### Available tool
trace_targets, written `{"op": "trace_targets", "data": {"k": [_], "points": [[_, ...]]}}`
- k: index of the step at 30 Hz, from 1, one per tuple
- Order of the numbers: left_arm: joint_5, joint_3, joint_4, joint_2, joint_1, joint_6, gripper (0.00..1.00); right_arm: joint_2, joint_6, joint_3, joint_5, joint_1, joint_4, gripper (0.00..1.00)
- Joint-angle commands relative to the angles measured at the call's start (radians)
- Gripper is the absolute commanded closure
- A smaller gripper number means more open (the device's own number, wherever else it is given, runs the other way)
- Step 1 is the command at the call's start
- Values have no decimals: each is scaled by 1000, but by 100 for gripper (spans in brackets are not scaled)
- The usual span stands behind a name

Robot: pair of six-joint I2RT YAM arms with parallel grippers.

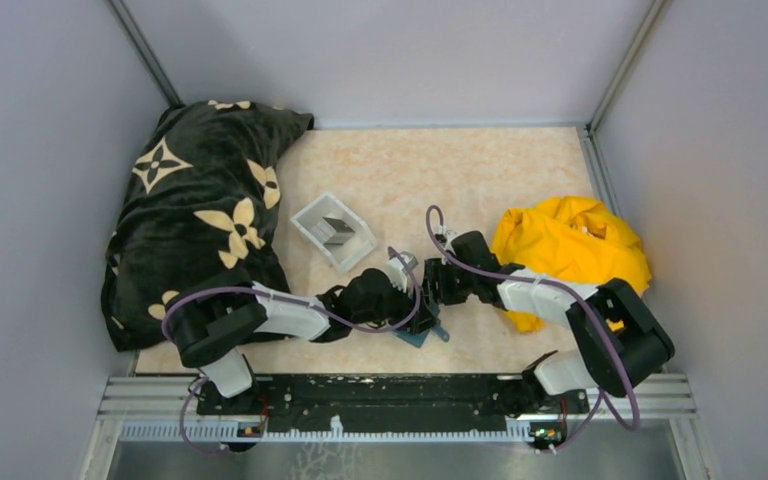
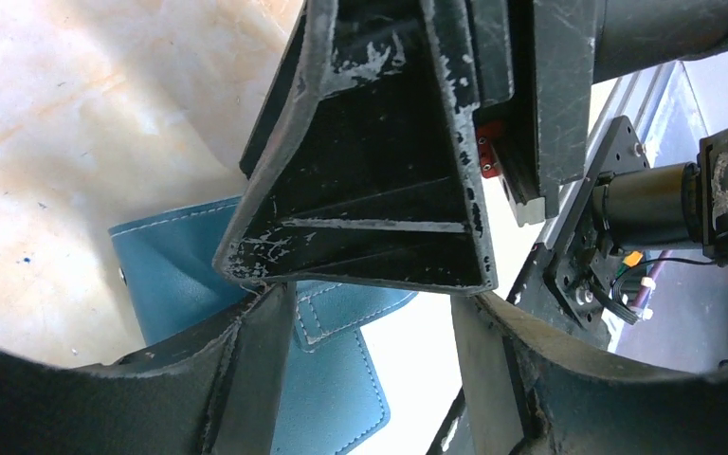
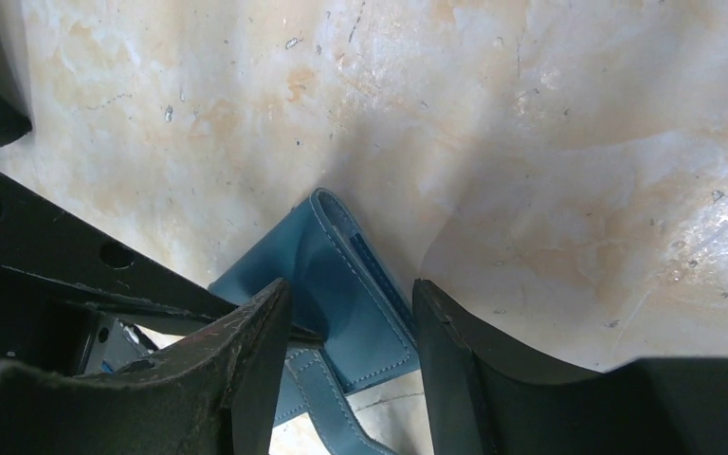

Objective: Put the credit cards into the card holder
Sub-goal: Close the card holder at the center of the board.

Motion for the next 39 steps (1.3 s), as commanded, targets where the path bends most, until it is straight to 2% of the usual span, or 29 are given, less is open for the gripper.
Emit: {"op": "trace_targets", "data": {"k": [1, 4, 6, 11, 19, 28, 32, 39], "points": [[43, 5, -104, 47, 21, 61, 32, 29, -30, 22, -46, 21, -8, 49], [42, -4, -109, 49, 32, 58, 32, 49, -37, 27, -32, 32, -28, 55], [35, -11, -115, 46, 40, 49, 31, 64, -35, 24, -14, 41, -41, 64], [-25, -21, -159, 2, 47, 11, 29, 109, -16, 2, 13, 62, -37, 100], [-183, 33, -365, -108, 48, -80, 23, 112, 35, -33, 37, 77, 21, 100], [-398, 5, -539, -377, 50, -210, 17, 9, 177, -63, 138, 78, 128, 100], [-411, -34, -533, -421, 49, -239, 17, -26, 245, -73, 180, 78, 183, 100], [-343, -33, -609, -396, 48, -303, 18, -63, 276, -55, 221, 79, 186, 100]]}}
